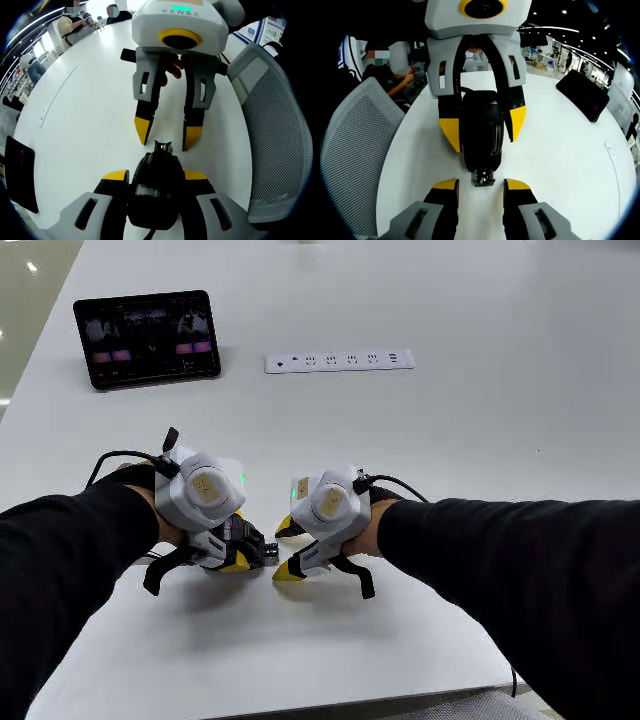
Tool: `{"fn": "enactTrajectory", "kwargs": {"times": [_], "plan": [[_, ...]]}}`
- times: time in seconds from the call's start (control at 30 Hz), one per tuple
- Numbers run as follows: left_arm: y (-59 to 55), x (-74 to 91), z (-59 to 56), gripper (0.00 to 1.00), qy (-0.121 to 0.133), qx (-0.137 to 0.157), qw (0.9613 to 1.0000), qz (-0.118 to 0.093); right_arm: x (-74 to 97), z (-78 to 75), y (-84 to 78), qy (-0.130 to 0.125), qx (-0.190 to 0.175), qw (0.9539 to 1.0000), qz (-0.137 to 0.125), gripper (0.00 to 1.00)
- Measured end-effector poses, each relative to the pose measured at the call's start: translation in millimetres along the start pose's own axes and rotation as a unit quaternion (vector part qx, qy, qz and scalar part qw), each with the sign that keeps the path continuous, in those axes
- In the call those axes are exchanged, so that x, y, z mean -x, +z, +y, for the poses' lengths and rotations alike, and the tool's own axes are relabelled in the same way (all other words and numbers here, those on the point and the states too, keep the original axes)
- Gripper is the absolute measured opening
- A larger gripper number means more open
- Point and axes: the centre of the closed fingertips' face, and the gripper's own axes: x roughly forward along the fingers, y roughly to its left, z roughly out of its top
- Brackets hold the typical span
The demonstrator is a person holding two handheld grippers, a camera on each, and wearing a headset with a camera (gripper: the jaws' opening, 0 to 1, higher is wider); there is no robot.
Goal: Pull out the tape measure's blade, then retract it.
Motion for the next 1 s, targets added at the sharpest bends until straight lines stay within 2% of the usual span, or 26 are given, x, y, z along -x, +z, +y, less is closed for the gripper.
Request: {"fn": "enactTrajectory", "kwargs": {"times": [0.17,0.23,0.3,0.33,0.4,0.43,0.67,0.7,0.73,0.83,1.0], "plan": [[-0.3,-1.1,0.7,0.34,0.001,0.000,1.0000,0.001,-2.9,-3.2,6.5,-0.006,0.003,1.0000,-0.003,0.19],[-0.2,-1.2,0.5,0.35,0.001,-0.001,1.0000,0.001,-6.1,-2.2,9.1,-0.003,0.010,0.9999,-0.001,0.18],[-0.4,-1.5,0.7,0.35,0.001,-0.002,1.0000,0.002,-8.8,-0.9,9.7,-0.001,0.017,0.9998,0.005,0.15],[-0.2,-1.4,0.5,0.34,0.001,-0.003,1.0000,0.003,-10.9,-0.6,6.4,-0.002,0.024,0.9995,0.019,0.14],[-0.2,-1.4,0.2,0.34,0.000,-0.007,1.0000,0.004,-10.4,0.4,7.1,0.005,0.019,0.9996,0.019,0.13],[-0.4,-1.5,0.6,0.34,0.000,-0.005,1.0000,0.006,-10.4,0.3,5.8,0.009,-0.004,0.9998,0.019,0.13],[-2.2,-1.4,0.7,0.35,0.000,0.003,0.9999,0.015,-8.9,-0.2,5.5,0.008,0.018,0.9998,0.010,0.12],[-2.4,-1.4,0.7,0.35,0.000,0.005,0.9999,0.016,-9.0,-0.6,5.8,0.007,0.006,0.9999,0.006,0.12],[-3.1,-1.2,0.8,0.35,-0.001,0.005,0.9998,0.018,-9.0,-0.4,5.1,0.010,-0.031,0.9995,0.003,0.11],[-4.1,-1.4,0.6,0.35,-0.003,0.007,0.9997,0.023,-9.1,-1.1,4.7,0.014,-0.004,0.9998,0.011,0.11],[-4.8,-0.4,-1.4,0.34,-0.004,0.007,0.9997,0.022,-7.6,0.4,2.1,0.013,0.004,0.9997,0.019,0.11]]}}
